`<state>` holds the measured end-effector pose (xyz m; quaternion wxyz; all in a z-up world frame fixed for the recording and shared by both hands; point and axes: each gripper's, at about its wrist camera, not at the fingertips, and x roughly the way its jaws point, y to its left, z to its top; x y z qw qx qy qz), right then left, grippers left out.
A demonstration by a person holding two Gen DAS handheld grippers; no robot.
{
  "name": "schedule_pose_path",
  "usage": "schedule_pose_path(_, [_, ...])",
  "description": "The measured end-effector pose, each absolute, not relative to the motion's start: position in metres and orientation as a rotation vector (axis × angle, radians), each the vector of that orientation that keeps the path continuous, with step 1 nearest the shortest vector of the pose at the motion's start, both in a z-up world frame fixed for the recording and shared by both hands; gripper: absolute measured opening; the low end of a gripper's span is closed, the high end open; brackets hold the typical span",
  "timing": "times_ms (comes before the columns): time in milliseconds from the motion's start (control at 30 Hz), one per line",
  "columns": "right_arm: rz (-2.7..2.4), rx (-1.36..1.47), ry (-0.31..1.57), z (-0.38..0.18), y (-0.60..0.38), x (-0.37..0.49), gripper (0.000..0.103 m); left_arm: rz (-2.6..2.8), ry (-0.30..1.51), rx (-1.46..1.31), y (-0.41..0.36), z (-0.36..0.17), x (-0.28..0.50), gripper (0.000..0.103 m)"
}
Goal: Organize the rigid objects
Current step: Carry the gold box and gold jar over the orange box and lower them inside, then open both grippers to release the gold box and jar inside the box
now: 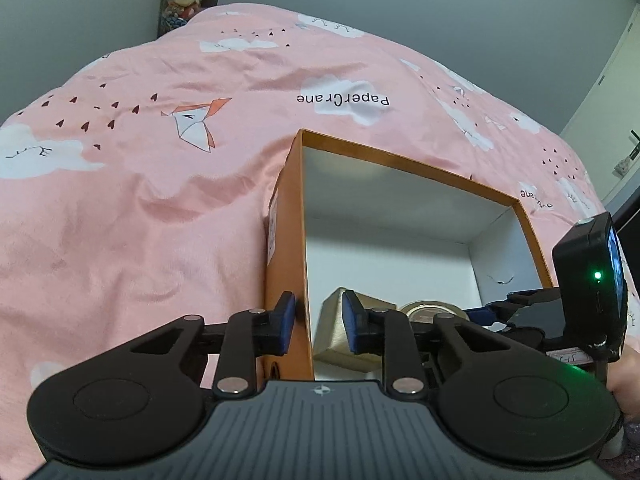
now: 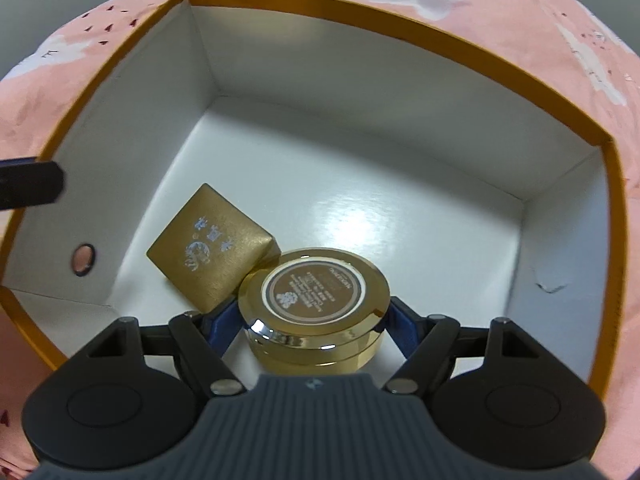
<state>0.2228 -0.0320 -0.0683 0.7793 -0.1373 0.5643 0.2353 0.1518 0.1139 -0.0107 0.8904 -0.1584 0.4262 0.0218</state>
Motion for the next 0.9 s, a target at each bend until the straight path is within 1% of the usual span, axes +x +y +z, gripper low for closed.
schedule_pose_path(133, [0.542,-0.317,1.221,-0.069,-0.018,0.222,0.075,0.054,0.881,-0.347,0.115,-0.012,0.148,0.026])
schedule_pose_path(333, [0.612,-0.279,1.274,-0.071,0.0,0.222,0.075,0.076,0.879,-0.361,0.114,-0.013,0.147,0.026])
schedule_pose_path(700, [0.573,-0.283,1.362,-0.081,0.007,0.224,0.076,0.101,0.87,-0.35,0.109,-0.012,0.145,0.026])
schedule_pose_path(767, [0.556,-0.281,1.372,-0.082,0.006,0.225,0.08,0.103,0.87,-0.345,0.108,-0.013,0.144,0.026])
schedule_pose_path(833, [0.54,-0.294,1.359,-0.078,0.004,0.225,0.086,0.102,0.87,-0.345,0.108,-0.013,0.143,0.026])
schedule_pose_path(900, [0.539,-0.306,1.341,-0.073,0.003,0.224,0.087,0.101,0.87,-0.351,0.109,-0.012,0.143,0.026])
